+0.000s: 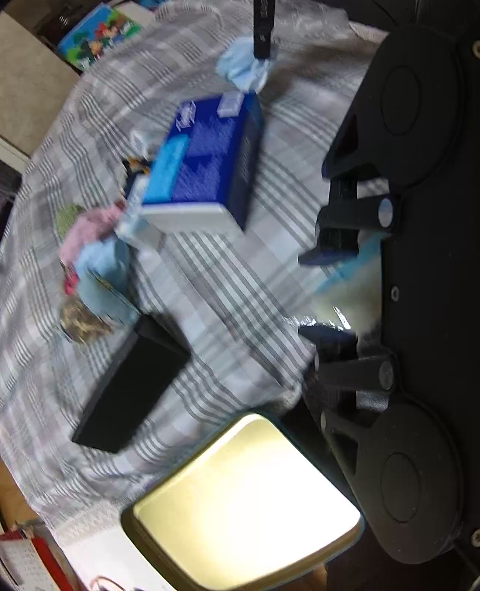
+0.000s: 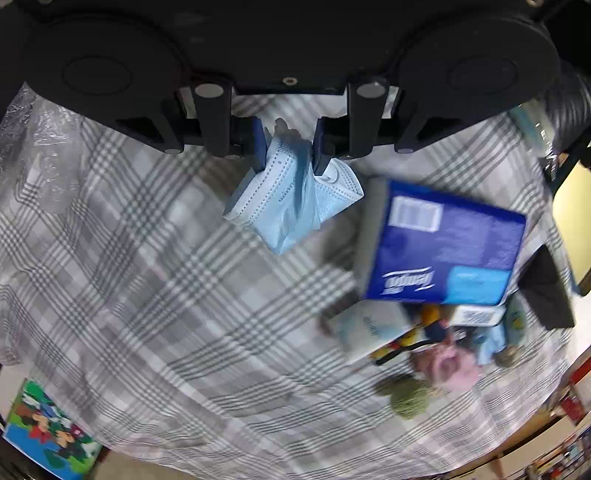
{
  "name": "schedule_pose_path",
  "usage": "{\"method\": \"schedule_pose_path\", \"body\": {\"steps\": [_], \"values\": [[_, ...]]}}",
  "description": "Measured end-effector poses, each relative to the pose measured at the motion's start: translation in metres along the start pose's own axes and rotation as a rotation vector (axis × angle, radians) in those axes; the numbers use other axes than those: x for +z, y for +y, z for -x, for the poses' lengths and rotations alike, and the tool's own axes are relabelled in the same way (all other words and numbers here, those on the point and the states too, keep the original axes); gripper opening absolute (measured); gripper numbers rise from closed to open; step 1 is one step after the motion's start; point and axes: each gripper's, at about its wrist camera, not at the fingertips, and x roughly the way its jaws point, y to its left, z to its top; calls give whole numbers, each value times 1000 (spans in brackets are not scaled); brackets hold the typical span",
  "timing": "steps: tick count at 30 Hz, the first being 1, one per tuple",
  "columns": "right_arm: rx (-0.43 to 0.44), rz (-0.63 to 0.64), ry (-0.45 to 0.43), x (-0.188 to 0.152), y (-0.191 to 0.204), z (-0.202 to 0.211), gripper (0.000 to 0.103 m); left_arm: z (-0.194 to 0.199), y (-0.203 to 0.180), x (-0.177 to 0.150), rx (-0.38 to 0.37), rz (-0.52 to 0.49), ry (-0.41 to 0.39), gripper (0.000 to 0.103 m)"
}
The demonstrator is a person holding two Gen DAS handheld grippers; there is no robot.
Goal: Organize soft objects
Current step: 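Grasp the wrapped sponge with the left tool while the right tool grasps the blue mask, then lift the sponge with the left tool while the right tool carries the mask toward the tray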
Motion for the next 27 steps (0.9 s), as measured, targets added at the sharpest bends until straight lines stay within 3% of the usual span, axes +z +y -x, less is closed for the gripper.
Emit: {"method": "schedule_pose_path", "body": {"steps": [1,2,15,17,19,20,24,27], "values": [[4,12,3,-1,5,0,25,-3,3,-2,3,14,10,64],[7,24,6,-1,11,1,25,-6,6,-4,4,31,19,69],[37,82,46,-16,29,-9,23,-63,-8,-28,-48,112,174,72],[29,82,60,-18,29,-15,25,-69,-12,-27,-75,130,187,67],[23,81,70,-20,26,-18,28,-69,-18,-27,-50,117,168,49],[24,82,73,-21,24,-19,29,-67,-21,-27,-34,100,156,47],[14,79,65,-22,17,-21,49,-56,-22,-27,-73,93,129,39],[17,64,59,-22,10,-23,62,-53,-27,-24,-101,92,126,24]]}}
